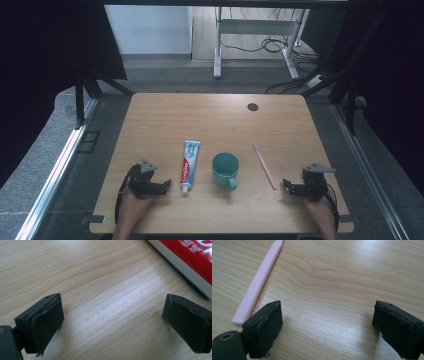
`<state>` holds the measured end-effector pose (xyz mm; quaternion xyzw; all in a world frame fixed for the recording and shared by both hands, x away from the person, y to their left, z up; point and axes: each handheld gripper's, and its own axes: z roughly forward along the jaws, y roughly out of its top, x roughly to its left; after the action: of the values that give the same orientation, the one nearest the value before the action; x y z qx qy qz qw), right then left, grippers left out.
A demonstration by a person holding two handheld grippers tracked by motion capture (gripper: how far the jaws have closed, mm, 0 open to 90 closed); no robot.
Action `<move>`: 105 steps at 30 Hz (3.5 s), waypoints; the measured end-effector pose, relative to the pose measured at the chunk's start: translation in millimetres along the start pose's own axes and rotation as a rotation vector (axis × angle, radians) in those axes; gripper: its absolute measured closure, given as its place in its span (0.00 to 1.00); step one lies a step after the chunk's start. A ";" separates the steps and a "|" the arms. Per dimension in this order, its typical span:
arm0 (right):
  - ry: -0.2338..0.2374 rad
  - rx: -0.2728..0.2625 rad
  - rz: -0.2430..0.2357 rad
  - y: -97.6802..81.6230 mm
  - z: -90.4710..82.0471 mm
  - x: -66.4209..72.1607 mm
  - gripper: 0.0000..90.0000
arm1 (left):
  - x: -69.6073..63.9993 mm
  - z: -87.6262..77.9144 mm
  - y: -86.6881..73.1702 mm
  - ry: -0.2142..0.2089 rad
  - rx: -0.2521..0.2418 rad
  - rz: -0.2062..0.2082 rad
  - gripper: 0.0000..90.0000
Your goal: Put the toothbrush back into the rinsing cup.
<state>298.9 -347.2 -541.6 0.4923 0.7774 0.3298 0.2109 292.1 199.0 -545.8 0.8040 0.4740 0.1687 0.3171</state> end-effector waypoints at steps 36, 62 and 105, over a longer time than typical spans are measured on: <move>0.018 0.000 0.004 0.2 -1.1 -1.1 0.05 | 0.4 -0.2 0.1 0.000 0.003 0.005 0.04; 0.049 0.000 -0.056 16.7 -10.6 3.5 0.00 | -0.4 -0.1 -0.1 0.003 0.000 -0.004 0.04; 0.147 0.120 -0.010 49.2 2.8 12.9 0.00 | -0.5 -0.2 -0.2 0.004 -0.001 -0.005 0.04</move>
<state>326.0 -320.1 -508.2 0.4745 0.8116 0.3170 0.1251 291.6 198.8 -545.8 0.8024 0.4766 0.1694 0.3169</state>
